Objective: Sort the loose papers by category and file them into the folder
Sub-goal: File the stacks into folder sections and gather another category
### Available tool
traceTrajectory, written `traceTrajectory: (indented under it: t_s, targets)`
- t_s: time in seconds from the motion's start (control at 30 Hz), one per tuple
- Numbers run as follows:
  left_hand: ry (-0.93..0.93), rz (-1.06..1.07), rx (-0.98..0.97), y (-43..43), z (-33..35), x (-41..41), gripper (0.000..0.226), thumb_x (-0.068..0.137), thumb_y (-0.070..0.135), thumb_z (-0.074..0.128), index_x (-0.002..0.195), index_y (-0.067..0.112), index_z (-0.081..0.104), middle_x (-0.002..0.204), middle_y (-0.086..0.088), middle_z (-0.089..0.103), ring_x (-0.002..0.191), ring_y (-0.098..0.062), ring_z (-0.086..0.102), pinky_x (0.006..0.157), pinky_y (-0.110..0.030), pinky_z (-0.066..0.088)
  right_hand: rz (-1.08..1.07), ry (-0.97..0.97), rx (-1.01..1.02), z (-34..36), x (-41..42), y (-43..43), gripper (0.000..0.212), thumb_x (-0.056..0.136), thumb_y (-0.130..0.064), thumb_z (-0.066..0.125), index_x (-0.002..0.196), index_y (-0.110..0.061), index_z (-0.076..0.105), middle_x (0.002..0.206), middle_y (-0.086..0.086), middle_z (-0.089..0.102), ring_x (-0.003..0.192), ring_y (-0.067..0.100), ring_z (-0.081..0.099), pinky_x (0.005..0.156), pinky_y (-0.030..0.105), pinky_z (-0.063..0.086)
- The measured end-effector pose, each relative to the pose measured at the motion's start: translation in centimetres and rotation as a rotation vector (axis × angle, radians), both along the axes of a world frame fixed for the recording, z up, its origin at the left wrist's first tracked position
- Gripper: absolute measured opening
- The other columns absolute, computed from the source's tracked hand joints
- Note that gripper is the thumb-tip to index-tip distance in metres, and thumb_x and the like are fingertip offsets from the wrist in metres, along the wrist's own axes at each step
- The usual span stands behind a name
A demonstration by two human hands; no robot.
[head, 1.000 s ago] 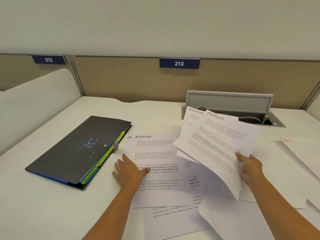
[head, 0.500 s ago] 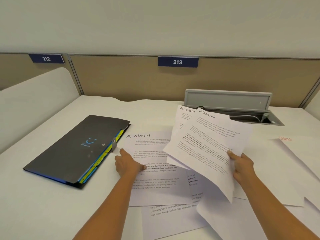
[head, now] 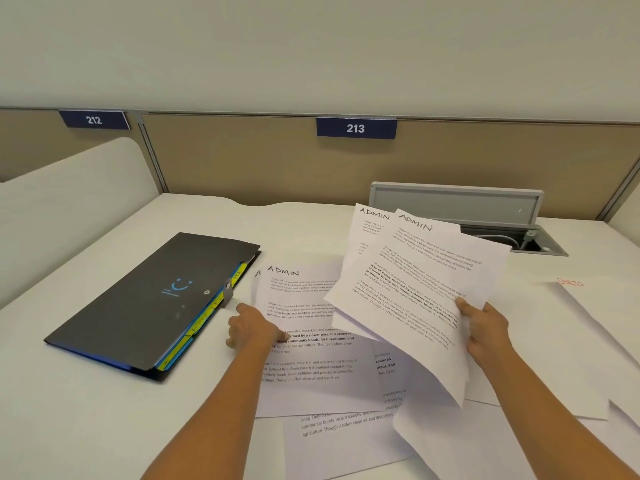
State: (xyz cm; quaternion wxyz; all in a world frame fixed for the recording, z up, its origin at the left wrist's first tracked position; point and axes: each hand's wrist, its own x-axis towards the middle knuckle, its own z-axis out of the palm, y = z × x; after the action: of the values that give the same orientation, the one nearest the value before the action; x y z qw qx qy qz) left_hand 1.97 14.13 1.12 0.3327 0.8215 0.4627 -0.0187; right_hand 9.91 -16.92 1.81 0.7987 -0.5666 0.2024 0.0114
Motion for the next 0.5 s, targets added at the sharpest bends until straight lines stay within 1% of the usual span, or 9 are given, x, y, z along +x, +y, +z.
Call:
traceTrajectory:
  t_s: [0.03, 0.1, 0.2, 0.23, 0.3, 0.37, 0.4, 0.43, 0.5]
  targets:
    - [0.004, -0.002, -0.014, 0.0, 0.0, 0.0, 0.089, 0.061, 0.024, 0.086, 0.127, 0.003, 0.032, 0.126, -0.017, 0.049, 0.118, -0.033, 0.048, 0.095, -0.042, 0.036, -0.003, -0.002, 0.002, 0.1, 0.0, -0.1, 0.014, 0.087, -0.001, 0.061, 0.084, -0.015, 0.059, 0.110, 0.011, 0.063, 0.096, 0.025, 0.060, 0.101, 0.045, 0.044]
    - [0.019, -0.011, -0.015, -0.2, 0.1, -0.2, 0.082, 0.063, 0.024, 0.085, 0.125, 0.004, 0.035, 0.124, -0.014, 0.053, 0.117, -0.031, 0.050, 0.095, -0.041, 0.035, -0.010, -0.006, 0.000, 0.2, 0.0, -0.2, 0.015, 0.087, -0.001, 0.061, 0.083, -0.015, 0.059, 0.104, 0.008, 0.064, 0.095, 0.024, 0.060, 0.101, 0.045, 0.044]
    - [-0.020, -0.022, 0.015, -0.3, 0.2, -0.6, 0.067, 0.065, 0.022, 0.083, 0.118, 0.008, 0.044, 0.117, -0.011, 0.058, 0.109, -0.030, 0.055, 0.089, -0.039, 0.041, -0.023, -0.019, -0.004, 0.3, 0.2, -0.5, 0.016, 0.087, -0.001, 0.061, 0.083, -0.016, 0.059, 0.098, 0.005, 0.064, 0.098, 0.025, 0.059, 0.101, 0.045, 0.044]
    - [-0.067, -0.017, 0.008, -0.3, 0.3, -0.7, 0.062, 0.067, 0.019, 0.082, 0.116, 0.009, 0.046, 0.115, -0.011, 0.060, 0.105, -0.031, 0.057, 0.084, -0.038, 0.044, -0.029, -0.023, -0.003, 0.3, 0.2, -0.5, 0.016, 0.087, -0.002, 0.061, 0.083, -0.017, 0.059, 0.098, 0.004, 0.064, 0.101, 0.026, 0.058, 0.102, 0.046, 0.044]
    - [-0.187, -0.009, -0.009, -0.4, 0.5, -0.9, 0.054, 0.072, 0.014, 0.077, 0.119, 0.011, 0.049, 0.115, -0.012, 0.061, 0.103, -0.032, 0.058, 0.077, -0.036, 0.045, -0.039, -0.026, -0.004, 0.3, 0.3, -0.6, 0.016, 0.087, -0.002, 0.061, 0.082, -0.017, 0.058, 0.111, 0.010, 0.063, 0.102, 0.026, 0.057, 0.102, 0.046, 0.043]
    - [-0.318, -0.047, -0.017, -0.2, 0.6, -1.0, 0.048, 0.078, 0.012, 0.072, 0.121, 0.011, 0.052, 0.118, -0.010, 0.062, 0.103, -0.030, 0.059, 0.076, -0.033, 0.044, -0.038, -0.026, -0.009, 0.3, 0.3, -0.5, 0.016, 0.087, -0.003, 0.061, 0.082, -0.017, 0.058, 0.122, 0.014, 0.060, 0.099, 0.026, 0.059, 0.099, 0.045, 0.045]
    - [-0.393, -0.073, -0.036, -0.1, 0.8, -1.0, 0.041, 0.080, 0.011, 0.070, 0.118, 0.010, 0.054, 0.116, -0.010, 0.064, 0.100, -0.030, 0.061, 0.077, -0.032, 0.046, -0.032, -0.027, -0.009, 0.3, 0.4, -0.5, 0.015, 0.087, -0.003, 0.061, 0.083, -0.017, 0.058, 0.123, 0.015, 0.060, 0.094, 0.025, 0.060, 0.096, 0.044, 0.047]
    - [-0.470, -0.090, -0.072, 0.1, 0.9, -0.9, 0.034, 0.081, 0.009, 0.068, 0.113, 0.010, 0.057, 0.112, -0.010, 0.066, 0.094, -0.030, 0.064, 0.079, -0.035, 0.050, -0.025, -0.030, -0.006, 0.3, 0.5, -0.5, 0.015, 0.087, -0.003, 0.061, 0.083, -0.017, 0.059, 0.123, 0.015, 0.060, 0.088, 0.022, 0.061, 0.092, 0.042, 0.049]
    - [-0.605, -0.102, -0.162, 0.6, 1.5, -0.9, 0.026, 0.082, 0.006, 0.066, 0.107, 0.011, 0.059, 0.105, -0.012, 0.069, 0.085, -0.030, 0.067, 0.080, -0.045, 0.054, -0.006, -0.041, -0.005, 0.3, 0.6, -0.2, 0.013, 0.087, -0.003, 0.061, 0.085, -0.016, 0.059, 0.121, 0.014, 0.060, 0.082, 0.017, 0.060, 0.087, 0.038, 0.050]
